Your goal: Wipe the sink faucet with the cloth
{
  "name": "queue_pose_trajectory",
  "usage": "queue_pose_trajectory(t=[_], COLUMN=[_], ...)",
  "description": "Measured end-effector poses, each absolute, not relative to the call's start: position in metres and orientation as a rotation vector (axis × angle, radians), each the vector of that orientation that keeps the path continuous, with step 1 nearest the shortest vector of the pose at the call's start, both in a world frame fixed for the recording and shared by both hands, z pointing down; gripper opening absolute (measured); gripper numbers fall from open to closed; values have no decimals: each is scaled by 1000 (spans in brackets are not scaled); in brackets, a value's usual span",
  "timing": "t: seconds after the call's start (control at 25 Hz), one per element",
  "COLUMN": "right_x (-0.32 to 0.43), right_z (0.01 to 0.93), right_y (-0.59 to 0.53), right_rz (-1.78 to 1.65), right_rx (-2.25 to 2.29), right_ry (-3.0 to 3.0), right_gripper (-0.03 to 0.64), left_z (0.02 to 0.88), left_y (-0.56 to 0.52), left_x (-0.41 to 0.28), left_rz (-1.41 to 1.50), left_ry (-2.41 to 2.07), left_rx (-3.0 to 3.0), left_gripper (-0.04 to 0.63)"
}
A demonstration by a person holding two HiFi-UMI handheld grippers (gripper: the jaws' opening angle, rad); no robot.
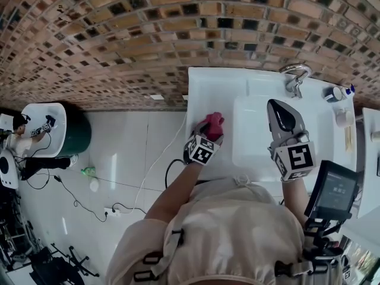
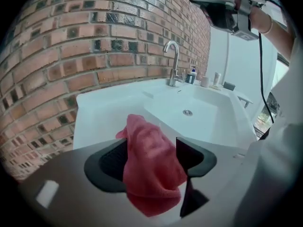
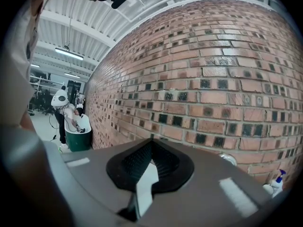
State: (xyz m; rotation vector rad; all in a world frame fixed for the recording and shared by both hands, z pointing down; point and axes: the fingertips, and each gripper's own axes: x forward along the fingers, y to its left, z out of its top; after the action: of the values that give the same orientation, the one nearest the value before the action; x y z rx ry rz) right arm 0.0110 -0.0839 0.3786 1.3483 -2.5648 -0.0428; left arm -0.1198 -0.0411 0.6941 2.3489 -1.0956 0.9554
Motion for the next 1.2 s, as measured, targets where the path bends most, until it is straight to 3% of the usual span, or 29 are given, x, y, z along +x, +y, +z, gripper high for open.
queue_pose_trajectory(t=[0.24, 0.68, 1.04, 1.2], right_x=[20, 24, 27, 23], right_z=[378, 359, 355, 345], right_y=[-85, -87, -77, -72], right_rz=[-13, -37, -42, -88], right_rx=[1391, 1418, 1412, 1394], right_ry=[-2567, -2625, -2653, -2677], right_gripper=[-6, -6, -6, -6], left_z=[615, 360, 320, 317], left_y=[-77, -129, -93, -89], left_x=[-149, -131, -116, -110], left_rz=[802, 259, -110, -121], left_ry=[-1294, -1538, -1474, -1453], left_rx=[2440, 2884, 2982, 2997], left_gripper=[307, 277, 6, 6])
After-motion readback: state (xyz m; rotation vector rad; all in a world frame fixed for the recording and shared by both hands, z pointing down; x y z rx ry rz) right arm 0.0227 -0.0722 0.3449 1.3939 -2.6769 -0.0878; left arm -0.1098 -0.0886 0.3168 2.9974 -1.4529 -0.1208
